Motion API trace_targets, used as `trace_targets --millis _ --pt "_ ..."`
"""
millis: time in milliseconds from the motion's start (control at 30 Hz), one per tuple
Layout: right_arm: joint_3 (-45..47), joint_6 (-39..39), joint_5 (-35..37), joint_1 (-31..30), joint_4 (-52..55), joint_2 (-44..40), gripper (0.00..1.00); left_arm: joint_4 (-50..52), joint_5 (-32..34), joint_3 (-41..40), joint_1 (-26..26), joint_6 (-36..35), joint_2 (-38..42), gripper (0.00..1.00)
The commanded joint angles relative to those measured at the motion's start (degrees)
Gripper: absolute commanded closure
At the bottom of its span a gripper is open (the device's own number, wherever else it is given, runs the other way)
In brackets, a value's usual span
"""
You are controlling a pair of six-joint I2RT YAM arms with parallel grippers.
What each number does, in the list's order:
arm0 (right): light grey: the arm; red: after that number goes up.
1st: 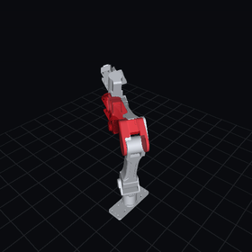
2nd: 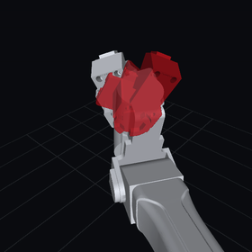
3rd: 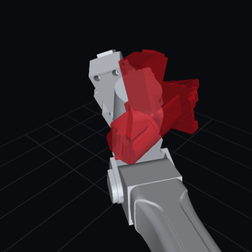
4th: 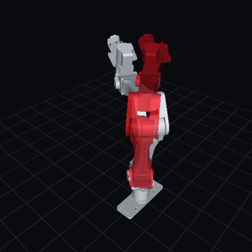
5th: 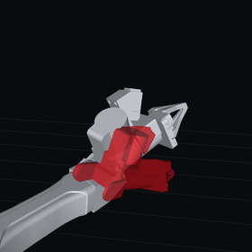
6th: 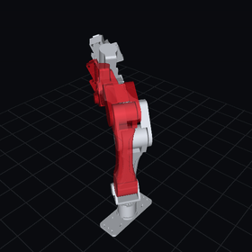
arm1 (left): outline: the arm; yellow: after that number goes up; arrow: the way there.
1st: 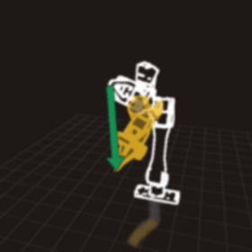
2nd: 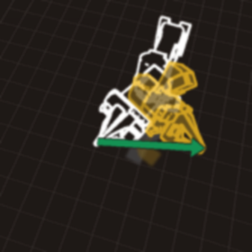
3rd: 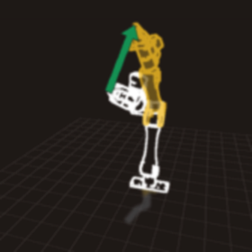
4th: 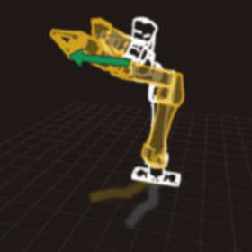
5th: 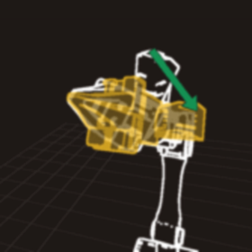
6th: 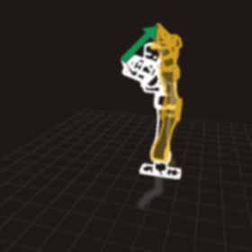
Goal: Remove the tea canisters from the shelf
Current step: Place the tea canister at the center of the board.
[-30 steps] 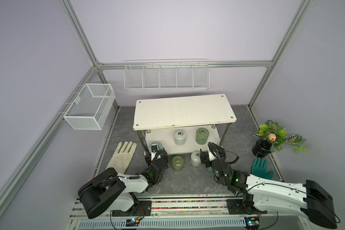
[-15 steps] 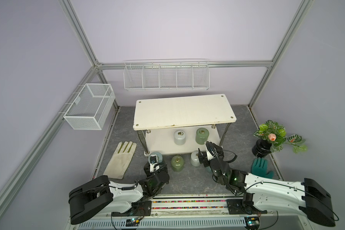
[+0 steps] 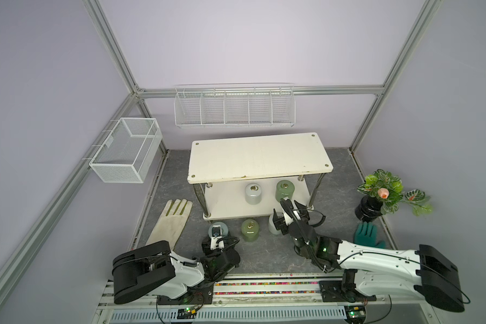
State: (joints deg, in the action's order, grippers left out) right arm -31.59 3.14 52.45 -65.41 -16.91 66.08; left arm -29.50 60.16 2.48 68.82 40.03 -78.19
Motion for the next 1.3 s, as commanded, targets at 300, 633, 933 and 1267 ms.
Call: trace_targets --millis 300,633,933,1267 --pt "-2.6 -1.5 0.2 -0.6 -0.5 2.7 0.11 -4.8 1.4 0.1 0.2 0.9 -2.6 0.0" --pt "-1.5 -1.8 0.0 -0.7 -1.9 2.1 0.11 10.5 3.0 5.2 0.2 1.5 4.7 0.0" --pt "-0.5 -2.2 -0.4 -1.0 -3.7 1.4 0.11 24.5 4.4 5.8 0.4 5.6 17.9 0.0" --pt "0.3 -2.7 0.7 -1.3 -4.8 0.0 0.11 22.8 3.9 13.0 0.4 -7.0 18.1 0.0"
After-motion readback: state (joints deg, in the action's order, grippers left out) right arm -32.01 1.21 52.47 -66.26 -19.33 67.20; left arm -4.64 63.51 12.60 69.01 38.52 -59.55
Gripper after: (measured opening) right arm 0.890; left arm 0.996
